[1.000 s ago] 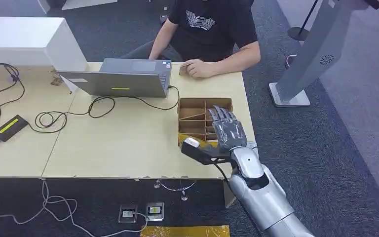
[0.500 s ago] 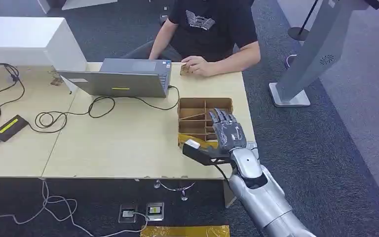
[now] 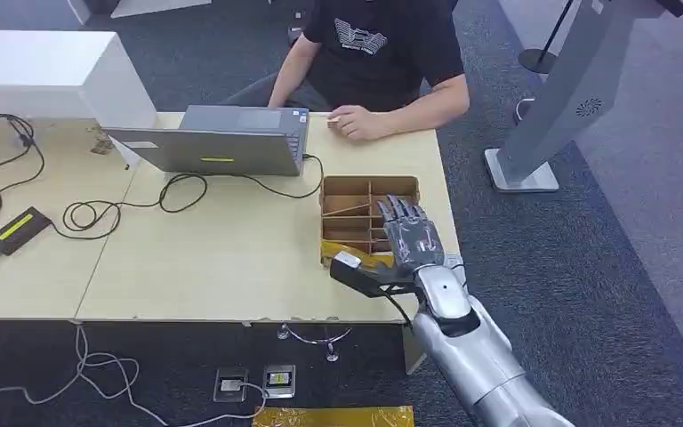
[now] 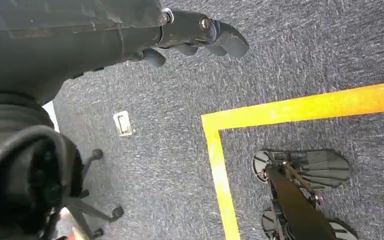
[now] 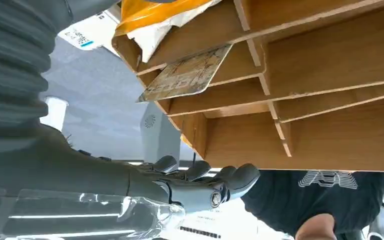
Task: Pass the card to the sensor for recognition and then transmit it.
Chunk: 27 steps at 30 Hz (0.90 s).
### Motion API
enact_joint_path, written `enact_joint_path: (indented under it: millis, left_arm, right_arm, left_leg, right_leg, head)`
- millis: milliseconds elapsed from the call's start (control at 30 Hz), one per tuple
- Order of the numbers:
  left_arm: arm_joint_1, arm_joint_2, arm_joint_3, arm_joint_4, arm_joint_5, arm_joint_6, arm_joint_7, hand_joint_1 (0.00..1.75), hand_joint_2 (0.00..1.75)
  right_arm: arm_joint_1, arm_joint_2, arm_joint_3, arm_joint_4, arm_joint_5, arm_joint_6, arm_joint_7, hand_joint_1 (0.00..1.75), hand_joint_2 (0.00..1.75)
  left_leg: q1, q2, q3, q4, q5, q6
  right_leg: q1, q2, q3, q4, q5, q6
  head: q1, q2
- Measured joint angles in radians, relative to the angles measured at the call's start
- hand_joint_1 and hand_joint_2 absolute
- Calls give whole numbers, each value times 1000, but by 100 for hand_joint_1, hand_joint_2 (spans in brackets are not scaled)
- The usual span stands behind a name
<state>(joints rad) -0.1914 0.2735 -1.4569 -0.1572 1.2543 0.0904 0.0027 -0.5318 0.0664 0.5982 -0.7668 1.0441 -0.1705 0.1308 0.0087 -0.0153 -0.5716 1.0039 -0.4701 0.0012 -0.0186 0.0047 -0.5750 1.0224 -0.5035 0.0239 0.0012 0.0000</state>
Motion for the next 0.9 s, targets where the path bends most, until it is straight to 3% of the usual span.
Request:
enact_joint_path:
  millis: [567,600,633,667,700,733,900]
  left_arm:
    - [0,-2,0,0,8,0,0,0,0]
    - [0,-2,0,0,8,0,-1,0,0]
    - [0,-2,0,0,8,0,-2,0,0]
    - [0,-2,0,0,8,0,-2,0,0]
    - [0,-2,0,0,7,0,-3,0,0]
    - [0,-2,0,0,8,0,-3,0,0]
    - [0,-2,-10,0,-10,0,-15,0,0]
  right_arm:
    - [-14,6,-2,47,28,-31,3,0,175]
    - [-16,5,-3,48,28,-31,4,16,175]
    - [-17,5,-4,49,29,-34,4,66,175]
    - [-18,3,-5,51,29,-40,4,131,175]
    - [-18,2,-5,52,31,-49,3,143,175]
    - [-18,0,-6,52,36,-59,3,173,175]
    - [-19,-6,-6,52,74,-64,19,175,175]
  left_leg:
    - [0,0,0,0,0,0]
    - [0,0,0,0,0,0]
    - [0,0,0,0,0,0]
    - [0,0,0,0,0,0]
    - [0,0,0,0,0,0]
    - [0,0,0,0,0,0]
    - [0,0,0,0,0,0]
  right_leg:
    - [0,0,0,0,0,0]
    - [0,0,0,0,0,0]
    - [0,0,0,0,0,0]
    - [0,0,0,0,0,0]
    - [0,0,0,0,0,0]
    - [0,0,0,0,0,0]
    - [0,0,0,0,0,0]
  head:
    - [0,0]
    - [0,0]
    - [0,0]
    - [0,0]
    - [0,0]
    - [0,0]
    - [0,0]
